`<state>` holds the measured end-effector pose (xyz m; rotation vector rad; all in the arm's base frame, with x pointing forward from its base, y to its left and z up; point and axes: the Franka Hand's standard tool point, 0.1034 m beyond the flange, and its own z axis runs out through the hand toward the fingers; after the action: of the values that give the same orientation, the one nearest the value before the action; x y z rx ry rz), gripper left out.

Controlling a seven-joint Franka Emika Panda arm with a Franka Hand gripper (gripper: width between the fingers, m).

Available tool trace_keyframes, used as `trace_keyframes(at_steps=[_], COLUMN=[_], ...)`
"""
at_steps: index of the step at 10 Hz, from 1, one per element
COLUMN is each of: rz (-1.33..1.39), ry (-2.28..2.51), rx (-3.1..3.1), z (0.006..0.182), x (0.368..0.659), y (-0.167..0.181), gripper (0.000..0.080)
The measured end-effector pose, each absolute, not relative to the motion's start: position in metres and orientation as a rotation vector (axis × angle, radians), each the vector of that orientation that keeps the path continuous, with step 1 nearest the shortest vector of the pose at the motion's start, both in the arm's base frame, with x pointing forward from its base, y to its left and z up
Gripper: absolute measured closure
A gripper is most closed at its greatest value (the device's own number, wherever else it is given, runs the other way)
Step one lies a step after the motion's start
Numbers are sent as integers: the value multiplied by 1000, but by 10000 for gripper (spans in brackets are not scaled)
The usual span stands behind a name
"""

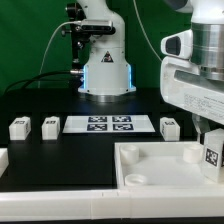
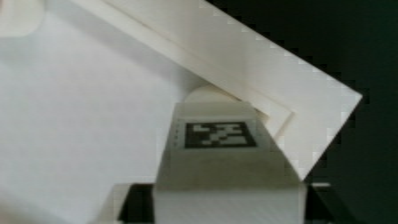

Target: Assemble one leg

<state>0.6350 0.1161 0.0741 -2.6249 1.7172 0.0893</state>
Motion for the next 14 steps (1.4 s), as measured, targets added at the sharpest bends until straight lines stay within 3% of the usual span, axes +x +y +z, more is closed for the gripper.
trace_keyframes(at_steps=[3,5,6,7,8,9,14], rz=[88,89,90,91,90,90,84], ry=[2027,1979,1929,1922,1818,1655,867], rx=[-2403,-2442,-2480,-2486,-2562,-2666,-3005], z=[74,74,73,73,73,72,72], x=[635,635,635,634,634,634,633], y=[116,116,116,117,117,117,120], gripper=[506,506,453,453,264,186,150])
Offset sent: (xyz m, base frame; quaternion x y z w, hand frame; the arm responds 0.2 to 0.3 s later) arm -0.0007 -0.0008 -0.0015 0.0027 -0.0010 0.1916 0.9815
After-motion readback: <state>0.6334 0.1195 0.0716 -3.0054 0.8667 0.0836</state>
